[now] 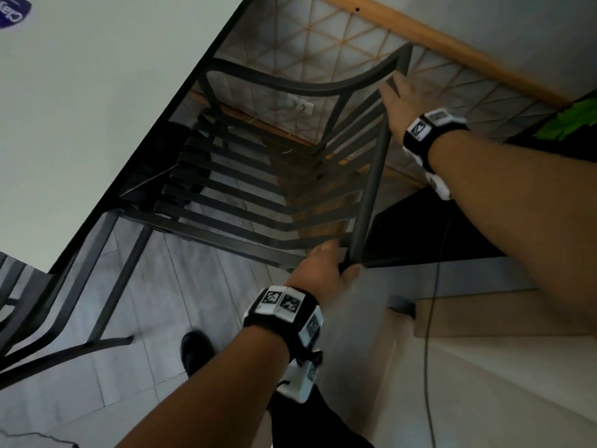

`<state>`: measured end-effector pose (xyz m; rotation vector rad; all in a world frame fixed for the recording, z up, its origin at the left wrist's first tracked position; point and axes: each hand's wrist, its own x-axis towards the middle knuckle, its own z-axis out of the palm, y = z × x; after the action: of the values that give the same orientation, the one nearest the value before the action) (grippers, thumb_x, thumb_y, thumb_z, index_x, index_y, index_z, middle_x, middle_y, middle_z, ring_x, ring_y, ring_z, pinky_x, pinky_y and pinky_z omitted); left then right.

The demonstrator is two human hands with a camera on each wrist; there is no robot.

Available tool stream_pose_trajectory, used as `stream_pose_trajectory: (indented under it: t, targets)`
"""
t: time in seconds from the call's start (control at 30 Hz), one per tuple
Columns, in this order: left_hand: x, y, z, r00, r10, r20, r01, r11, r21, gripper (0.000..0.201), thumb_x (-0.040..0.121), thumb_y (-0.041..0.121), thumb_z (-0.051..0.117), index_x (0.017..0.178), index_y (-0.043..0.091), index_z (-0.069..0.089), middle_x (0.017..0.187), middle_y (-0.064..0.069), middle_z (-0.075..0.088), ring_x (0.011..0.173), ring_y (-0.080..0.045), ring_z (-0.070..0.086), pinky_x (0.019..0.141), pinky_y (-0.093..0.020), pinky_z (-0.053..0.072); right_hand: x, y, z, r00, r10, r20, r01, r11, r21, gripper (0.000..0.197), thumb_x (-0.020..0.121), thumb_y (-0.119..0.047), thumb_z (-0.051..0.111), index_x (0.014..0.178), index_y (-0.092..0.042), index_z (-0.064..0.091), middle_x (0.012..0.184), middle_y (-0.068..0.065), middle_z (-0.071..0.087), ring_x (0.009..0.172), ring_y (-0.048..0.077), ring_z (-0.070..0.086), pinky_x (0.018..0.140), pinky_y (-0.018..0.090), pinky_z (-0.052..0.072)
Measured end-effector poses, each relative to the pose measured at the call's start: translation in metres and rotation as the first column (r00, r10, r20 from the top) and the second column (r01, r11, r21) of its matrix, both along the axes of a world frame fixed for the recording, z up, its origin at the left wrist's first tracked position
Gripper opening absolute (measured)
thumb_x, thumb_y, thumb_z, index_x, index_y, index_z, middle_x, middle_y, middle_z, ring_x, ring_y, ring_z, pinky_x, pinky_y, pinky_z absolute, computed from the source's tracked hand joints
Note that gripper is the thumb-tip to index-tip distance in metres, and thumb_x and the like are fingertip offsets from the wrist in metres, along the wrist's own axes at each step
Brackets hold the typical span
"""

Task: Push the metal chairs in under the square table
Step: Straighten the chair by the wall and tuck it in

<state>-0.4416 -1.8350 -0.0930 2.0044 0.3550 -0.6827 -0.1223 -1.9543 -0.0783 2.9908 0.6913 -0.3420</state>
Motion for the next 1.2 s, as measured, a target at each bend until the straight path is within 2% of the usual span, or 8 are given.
stream_pose_trajectory:
  t: [0.07, 0.13, 0.23, 0.47, 0.73, 0.87, 1.03, 1.2]
  targets:
    - [-0.017, 0.020, 0.016, 1.000, -0.002, -0.011, 0.002, 1.000, 0.013, 0.056, 0.085, 0.067, 0.049, 0.135, 0.041, 0.048, 0.132, 0.014, 0.063, 0.117, -0.011, 0.063, 0.101, -0.042, 0.052, -0.035, 0.004, 0.012, 0.976, -0.194, -0.096, 0.212, 0.944, 0.251, 0.054, 0.097, -0.045, 0.035, 0.147, -0.031, 0.024, 0.157, 0.002, 0.023, 0.136, 0.027, 0.033, 0.111, 0.045, 0.030]
    - [-0.040, 0.051, 0.033, 0.999, -0.014, -0.029, 0.015, 0.999, 0.037, 0.047, 0.095, 0.057, 0.050, 0.137, 0.036, 0.049, 0.132, 0.014, 0.062, 0.118, -0.010, 0.061, 0.103, -0.036, 0.050, -0.067, 0.002, 0.020, 0.957, -0.272, -0.104, 0.291, 0.908, 0.300, 0.053, 0.096, -0.040, 0.040, 0.146, -0.026, 0.027, 0.150, 0.007, 0.033, 0.129, 0.029, 0.042, 0.105, 0.042, 0.036]
    - [-0.085, 0.106, 0.040, 0.993, 0.035, -0.112, -0.019, 0.990, 0.141, 0.043, 0.097, 0.046, 0.055, 0.135, 0.026, 0.054, 0.126, 0.004, 0.067, 0.114, -0.015, 0.065, 0.100, -0.035, 0.051, -0.115, -0.021, 0.022, 0.947, -0.299, -0.118, 0.314, 0.939, 0.142, 0.052, 0.090, -0.013, 0.042, 0.140, -0.020, 0.029, 0.142, 0.016, 0.035, 0.124, 0.042, 0.044, 0.101, 0.051, 0.042]
    - [-0.175, 0.197, 0.031, 0.906, 0.111, -0.409, 0.026, 0.949, 0.315, 0.047, 0.099, 0.044, 0.055, 0.138, 0.019, 0.052, 0.129, -0.004, 0.067, 0.116, -0.023, 0.063, 0.097, -0.032, 0.048, -0.260, -0.051, -0.008, 0.864, -0.250, -0.437, 0.231, 0.968, -0.097, 0.027, 0.091, -0.027, 0.049, 0.114, -0.017, 0.057, 0.117, 0.012, 0.059, 0.102, 0.035, 0.060, 0.081, 0.039, 0.050]
    - [-0.184, 0.253, 0.005, 0.865, 0.100, -0.491, 0.080, 0.940, 0.333, 0.046, 0.100, 0.043, 0.055, 0.138, 0.017, 0.053, 0.119, -0.002, 0.067, 0.104, -0.021, 0.061, 0.091, -0.028, 0.044, -0.380, -0.071, -0.048, 0.575, -0.326, -0.751, 0.131, 0.942, -0.309, 0.030, 0.095, -0.025, 0.041, 0.118, -0.011, 0.054, 0.127, 0.014, 0.059, 0.112, 0.030, 0.058, 0.085, 0.030, 0.043]
    - [-0.161, 0.270, -0.008, 0.879, 0.076, -0.471, 0.108, 0.930, 0.352, 0.046, 0.099, 0.042, 0.055, 0.138, 0.017, 0.054, 0.119, -0.002, 0.068, 0.113, -0.024, 0.064, 0.094, -0.030, 0.046, -0.377, -0.068, -0.038, 0.583, -0.358, -0.730, 0.205, 0.934, -0.294, 0.024, 0.096, -0.023, 0.040, 0.110, -0.011, 0.055, 0.121, 0.014, 0.060, 0.093, 0.024, 0.056, 0.076, 0.028, 0.040]
    - [-0.121, 0.258, 0.000, 0.901, 0.006, -0.434, 0.172, 0.913, 0.371, 0.046, 0.099, 0.044, 0.052, 0.137, 0.018, 0.053, 0.133, -0.006, 0.066, 0.119, -0.024, 0.063, 0.098, -0.031, 0.049, -0.316, -0.077, -0.019, 0.653, -0.454, -0.606, 0.409, 0.885, -0.222, 0.019, 0.089, -0.035, 0.041, 0.074, -0.033, 0.052, 0.081, 0.002, 0.061, 0.079, 0.026, 0.063, 0.065, 0.031, 0.050]
    - [-0.052, 0.196, 0.014, 0.930, -0.073, -0.361, 0.183, 0.942, 0.281, 0.054, 0.094, 0.055, 0.053, 0.139, 0.025, 0.052, 0.135, -0.003, 0.063, 0.121, -0.022, 0.061, 0.102, -0.035, 0.048, -0.173, -0.057, 0.021, 0.761, -0.483, -0.433, 0.509, 0.858, -0.062, 0.036, 0.094, -0.032, 0.051, 0.129, -0.019, 0.053, 0.127, 0.009, 0.061, 0.112, 0.032, 0.059, 0.091, 0.036, 0.049]
